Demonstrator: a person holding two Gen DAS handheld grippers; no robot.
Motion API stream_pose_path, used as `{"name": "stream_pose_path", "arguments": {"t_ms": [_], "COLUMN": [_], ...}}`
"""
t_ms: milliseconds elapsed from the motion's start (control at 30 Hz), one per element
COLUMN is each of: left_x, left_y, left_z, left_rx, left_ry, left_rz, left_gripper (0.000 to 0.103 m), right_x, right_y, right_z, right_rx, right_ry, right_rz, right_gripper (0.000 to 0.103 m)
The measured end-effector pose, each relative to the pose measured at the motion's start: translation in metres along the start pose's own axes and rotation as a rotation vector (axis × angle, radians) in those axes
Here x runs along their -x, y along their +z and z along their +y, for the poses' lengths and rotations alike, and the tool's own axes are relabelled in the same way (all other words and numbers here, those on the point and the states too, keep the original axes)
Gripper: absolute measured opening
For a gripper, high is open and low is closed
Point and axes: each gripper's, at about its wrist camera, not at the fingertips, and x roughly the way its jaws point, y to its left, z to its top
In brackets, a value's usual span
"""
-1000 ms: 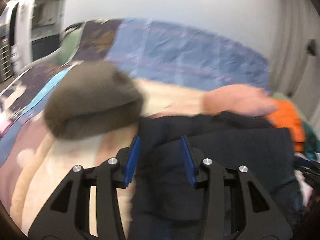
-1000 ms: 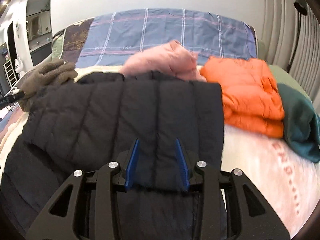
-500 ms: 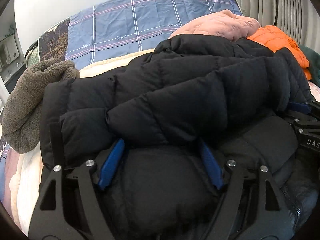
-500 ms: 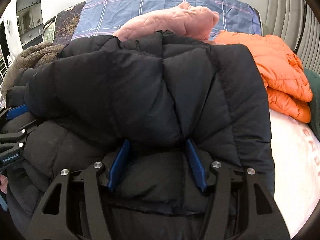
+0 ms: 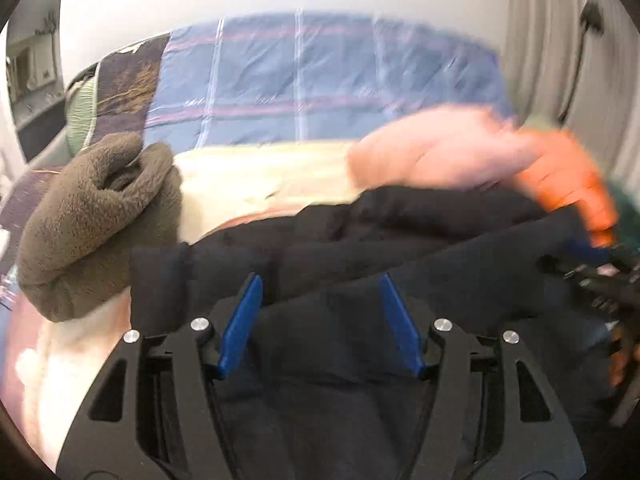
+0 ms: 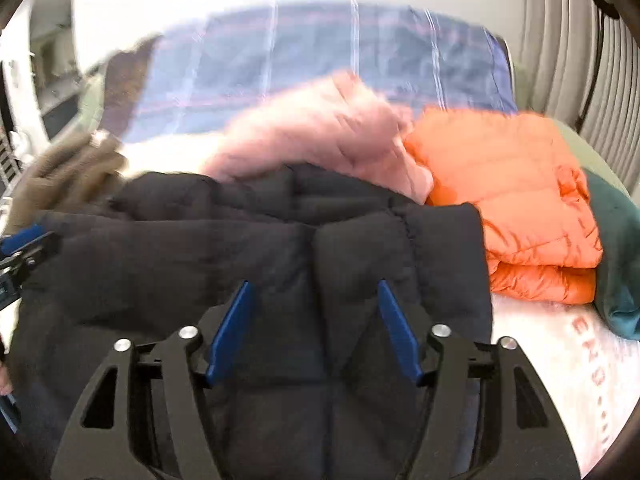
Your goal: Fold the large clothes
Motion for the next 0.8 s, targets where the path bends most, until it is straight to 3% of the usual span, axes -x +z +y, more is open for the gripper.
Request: {"name": "stream_pose_path", "arguments": {"t_ms": [33, 67, 133, 433, 567, 667, 767, 800], "left_x": [-0.013, -0.035, -0.041, -0.042, 0.004, 0.058, 0.084, 0.088], "left_y": [-0.007, -0.021, -0.034, -0.028, -0.026, -0.05, -0.084, -0.097], "left_z": [-0.002, -0.005, 0.0, 0.007, 0.033, 0.062, 0.092, 0.101], "left_rx": [-0.029, -0.074, -0.058, -0.051, -0.021, -0.026, 0.018, 0.038], "left_ry": [0.049, 0.077, 0.042, 0.052, 0.005, -0.002, -0.015, -0.023], "left_rz": [0.027, 0.041, 0.028, 0.037, 0.002, -0.069, -0.029, 0.0], "left_gripper": [0.071, 0.074, 0.074, 0.074, 0.077, 0.085, 0.088, 0.088], "right_x": [-0.017, -0.032, -0.038, -0.029, 0.024, 0.073, 0.099, 0.104], "right_y": [-0.004, -0.011, -0.019, -0.02, -0.028, -0.051, -0.086, -0.103], "right_z": [-0.002, -0.003, -0.005, -0.007, -0.025, -0.056, -0.087, -0.097], "right_rx": [-0.003, -0.005, -0.033, -0.015, 0.024, 0.03, 0.0, -0.012], "right_ry": [0.0, 0.02, 0.037, 0.015, 0.016, -0.016, -0.003, 0.0], "right_rz": [0.029, 0.033, 0.006, -0.03, -0.087, -0.174, -0.133, -0.091], "right_gripper": [0.089, 0.09, 0.091, 0.09, 0.09, 0.09, 0.087, 0.082]}}
